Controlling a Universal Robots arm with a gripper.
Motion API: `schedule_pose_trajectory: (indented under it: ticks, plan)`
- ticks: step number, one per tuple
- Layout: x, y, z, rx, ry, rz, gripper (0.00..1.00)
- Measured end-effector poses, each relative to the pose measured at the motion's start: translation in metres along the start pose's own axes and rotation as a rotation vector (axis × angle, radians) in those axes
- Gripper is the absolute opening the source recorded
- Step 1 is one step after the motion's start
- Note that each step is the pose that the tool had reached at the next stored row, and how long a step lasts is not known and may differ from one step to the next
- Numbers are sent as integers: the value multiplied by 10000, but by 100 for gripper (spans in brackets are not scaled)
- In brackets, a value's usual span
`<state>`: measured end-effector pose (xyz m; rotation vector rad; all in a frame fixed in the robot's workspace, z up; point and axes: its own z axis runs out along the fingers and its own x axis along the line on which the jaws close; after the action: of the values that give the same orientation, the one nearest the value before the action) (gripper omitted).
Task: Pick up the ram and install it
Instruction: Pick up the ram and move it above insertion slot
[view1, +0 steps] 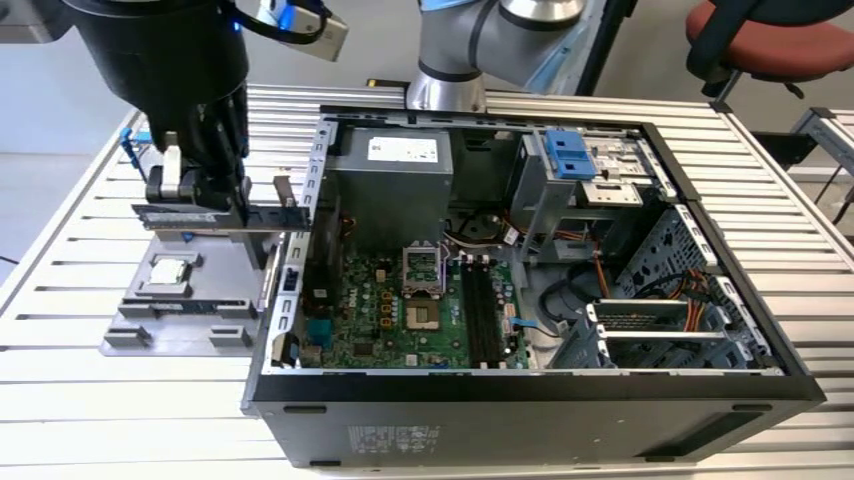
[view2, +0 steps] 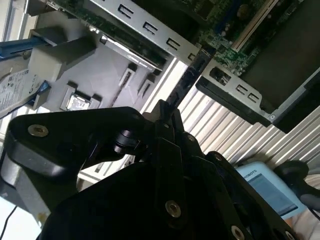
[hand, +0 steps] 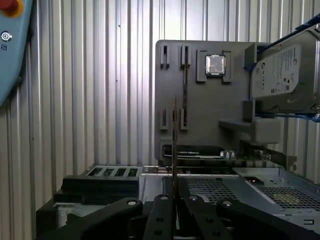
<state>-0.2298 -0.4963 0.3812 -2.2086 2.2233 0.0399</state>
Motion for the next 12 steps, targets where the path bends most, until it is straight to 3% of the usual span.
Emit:
schedule_pose_trajectory:
  ticks: [12]
  plan:
    - [-10,-386,-4,-1,0,-16,0]
